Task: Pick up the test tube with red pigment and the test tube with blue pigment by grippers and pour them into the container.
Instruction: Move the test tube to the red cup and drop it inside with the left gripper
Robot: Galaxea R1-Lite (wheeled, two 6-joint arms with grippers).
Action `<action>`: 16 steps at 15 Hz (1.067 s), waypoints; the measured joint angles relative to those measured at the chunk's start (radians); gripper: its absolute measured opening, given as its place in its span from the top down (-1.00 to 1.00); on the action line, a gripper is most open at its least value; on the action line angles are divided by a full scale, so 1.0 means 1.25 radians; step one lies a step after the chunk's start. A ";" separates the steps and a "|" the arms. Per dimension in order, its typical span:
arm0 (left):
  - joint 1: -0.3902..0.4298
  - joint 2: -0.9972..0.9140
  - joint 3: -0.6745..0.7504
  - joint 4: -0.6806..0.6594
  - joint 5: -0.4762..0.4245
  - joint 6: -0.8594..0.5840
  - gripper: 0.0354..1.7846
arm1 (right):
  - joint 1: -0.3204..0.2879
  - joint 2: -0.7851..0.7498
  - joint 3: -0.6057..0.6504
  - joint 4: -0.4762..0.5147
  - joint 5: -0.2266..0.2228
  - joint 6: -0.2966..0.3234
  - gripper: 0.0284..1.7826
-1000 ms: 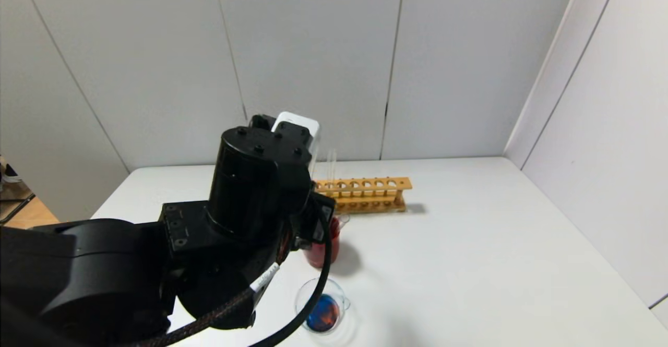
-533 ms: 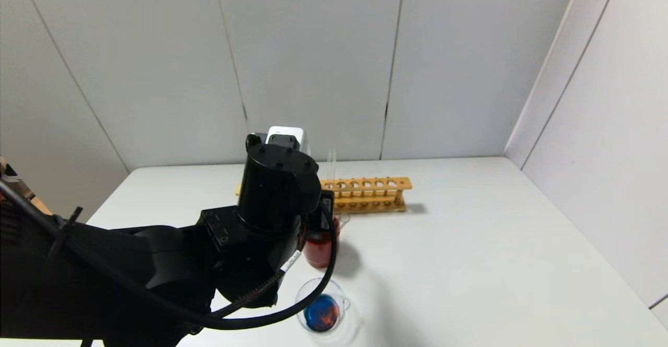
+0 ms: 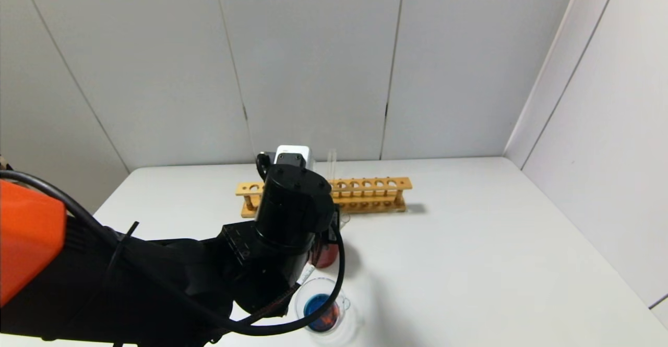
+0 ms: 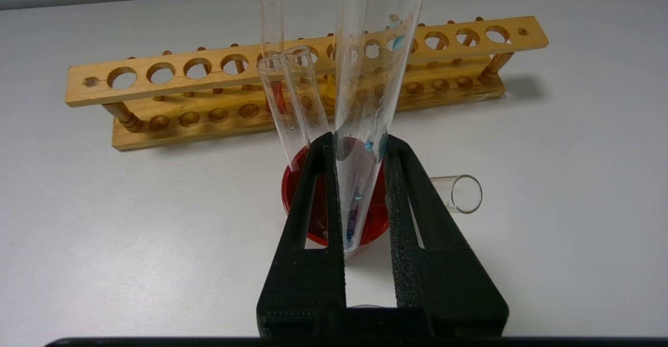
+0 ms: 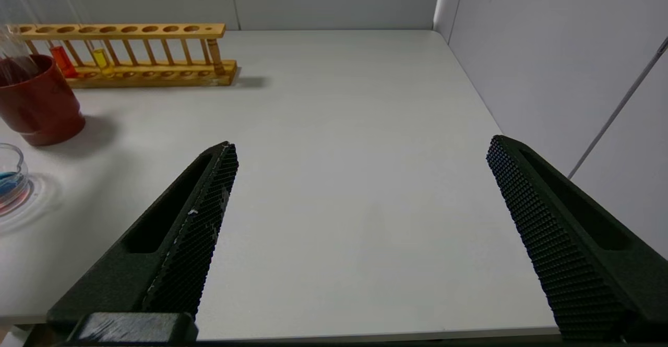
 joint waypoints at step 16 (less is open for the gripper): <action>0.049 0.093 -0.002 -0.081 -0.033 0.003 0.70 | 0.000 0.000 0.000 0.000 0.000 0.000 -0.95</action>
